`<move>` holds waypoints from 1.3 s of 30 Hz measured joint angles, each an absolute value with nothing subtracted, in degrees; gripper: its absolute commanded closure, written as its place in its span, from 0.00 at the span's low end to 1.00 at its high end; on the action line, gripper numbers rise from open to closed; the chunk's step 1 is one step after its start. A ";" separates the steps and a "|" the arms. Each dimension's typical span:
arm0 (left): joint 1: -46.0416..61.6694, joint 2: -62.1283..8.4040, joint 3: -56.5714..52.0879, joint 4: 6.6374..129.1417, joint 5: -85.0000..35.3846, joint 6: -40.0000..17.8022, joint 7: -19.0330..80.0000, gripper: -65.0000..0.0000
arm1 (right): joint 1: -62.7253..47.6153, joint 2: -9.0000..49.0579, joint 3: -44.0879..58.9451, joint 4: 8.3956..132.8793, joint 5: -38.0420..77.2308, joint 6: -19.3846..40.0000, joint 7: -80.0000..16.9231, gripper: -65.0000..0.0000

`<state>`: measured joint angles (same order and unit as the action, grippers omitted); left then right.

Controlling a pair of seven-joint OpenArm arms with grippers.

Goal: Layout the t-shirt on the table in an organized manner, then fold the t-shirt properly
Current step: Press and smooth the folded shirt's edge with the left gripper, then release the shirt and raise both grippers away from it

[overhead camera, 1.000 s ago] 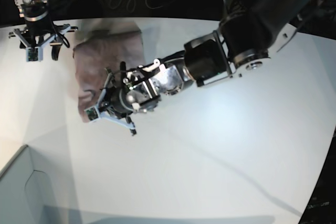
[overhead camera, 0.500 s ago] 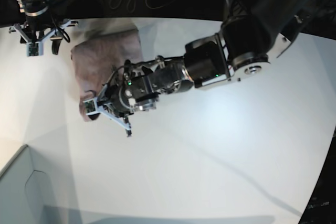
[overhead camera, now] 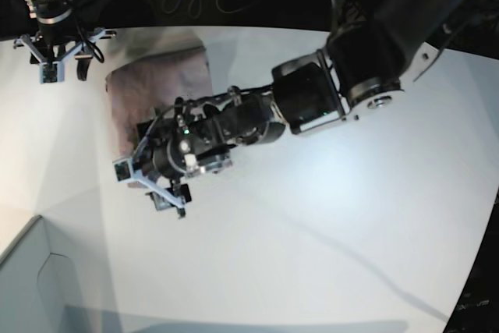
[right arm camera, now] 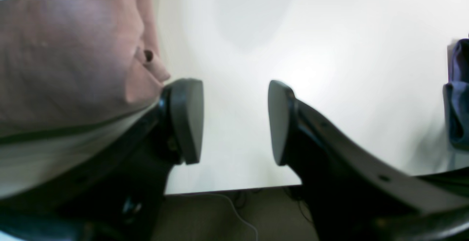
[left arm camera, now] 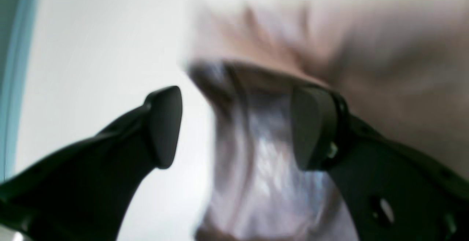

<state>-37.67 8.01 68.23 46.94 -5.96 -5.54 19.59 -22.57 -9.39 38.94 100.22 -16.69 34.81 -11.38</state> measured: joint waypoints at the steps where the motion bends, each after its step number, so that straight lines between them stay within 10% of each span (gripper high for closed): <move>1: -37.80 8.21 66.65 48.03 -5.52 -5.56 19.62 0.32 | -22.57 -9.37 38.94 100.22 -16.69 34.79 -11.35 0.56; 6: -36.97 5.82 55.51 56.16 -4.86 -5.61 19.27 0.32 | -22.24 -9.23 38.13 100.25 -16.69 34.79 -11.31 0.61; 13: -26.46 -5.98 32.01 71.85 -4.60 -4.75 19.90 0.32 | -19.05 -9.41 31.57 100.22 -16.45 34.79 -11.33 1.00; 27: 3.53 -13.45 -8.73 85.73 -4.67 -4.56 20.29 0.32 | -13.47 -9.21 30.74 91.42 -16.53 34.79 -11.33 1.00; 39: 7.29 -12.97 -12.64 85.73 -4.93 -4.73 20.27 0.32 | -15.64 -9.21 30.83 87.46 -16.47 34.74 -10.50 1.00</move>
